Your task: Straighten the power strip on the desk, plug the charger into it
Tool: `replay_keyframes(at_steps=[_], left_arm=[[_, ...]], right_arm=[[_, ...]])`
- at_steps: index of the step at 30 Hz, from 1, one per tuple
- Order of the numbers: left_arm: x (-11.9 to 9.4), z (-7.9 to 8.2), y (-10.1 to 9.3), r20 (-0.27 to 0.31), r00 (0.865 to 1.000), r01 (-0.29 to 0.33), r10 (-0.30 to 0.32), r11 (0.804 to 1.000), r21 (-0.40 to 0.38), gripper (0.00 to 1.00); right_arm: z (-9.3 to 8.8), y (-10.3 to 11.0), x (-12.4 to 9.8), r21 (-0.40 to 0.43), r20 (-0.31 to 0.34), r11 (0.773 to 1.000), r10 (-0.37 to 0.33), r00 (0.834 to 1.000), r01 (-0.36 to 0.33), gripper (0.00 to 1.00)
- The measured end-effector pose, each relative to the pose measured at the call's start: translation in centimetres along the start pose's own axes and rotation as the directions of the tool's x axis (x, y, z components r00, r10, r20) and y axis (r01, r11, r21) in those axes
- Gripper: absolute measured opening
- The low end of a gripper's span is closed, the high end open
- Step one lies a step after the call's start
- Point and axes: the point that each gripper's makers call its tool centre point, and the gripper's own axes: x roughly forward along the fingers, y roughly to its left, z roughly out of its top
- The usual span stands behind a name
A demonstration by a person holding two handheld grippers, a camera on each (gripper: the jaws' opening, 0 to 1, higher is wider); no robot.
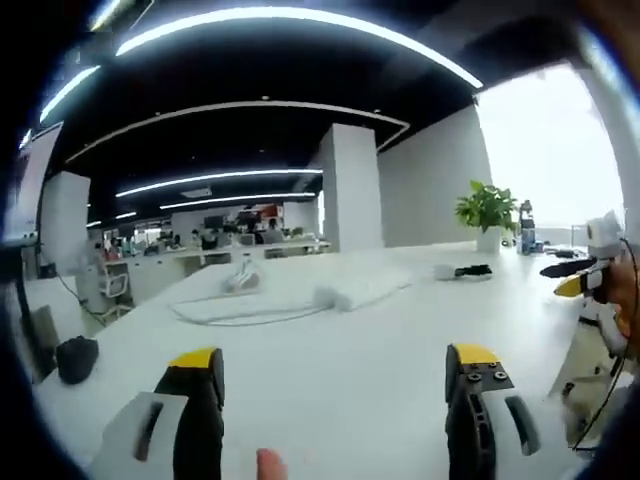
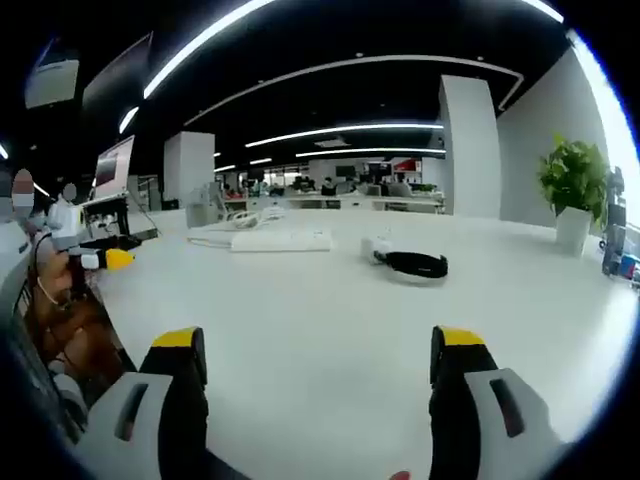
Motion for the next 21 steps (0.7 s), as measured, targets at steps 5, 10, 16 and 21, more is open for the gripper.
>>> replay_keyframes(at_steps=[5, 10, 16, 21], left_arm=[[0.1, 0.6, 0.1, 0.043, 0.999, -0.031, 0.029, 0.999, 0.038, 0.99], [0.3, -0.7, 0.3, -0.018, 0.999, -0.038, 0.039, 0.998, 0.056, 0.99], [0.3, -1.6, 0.3, -0.063, 0.997, -0.026, 0.032, 0.995, 0.091, 0.99], [0.3, -1.8, 0.0, -0.081, 0.997, 0.006, 0.000, 0.998, 0.068, 0.99]], right_arm=[[-0.3, -0.1, -0.1, -0.009, -0.013, 1.000, -0.009, 1.000, 0.009, 0.91], [-0.2, 0.1, -0.3, -0.016, -0.011, 1.000, -0.007, 1.000, 0.007, 0.91], [-0.3, 0.1, -0.2, -0.018, -0.016, 1.000, -0.006, 1.000, 0.006, 0.91], [-0.4, 0.3, 0.1, -0.016, -0.018, 1.000, 0.001, 1.000, -0.001, 0.91]])
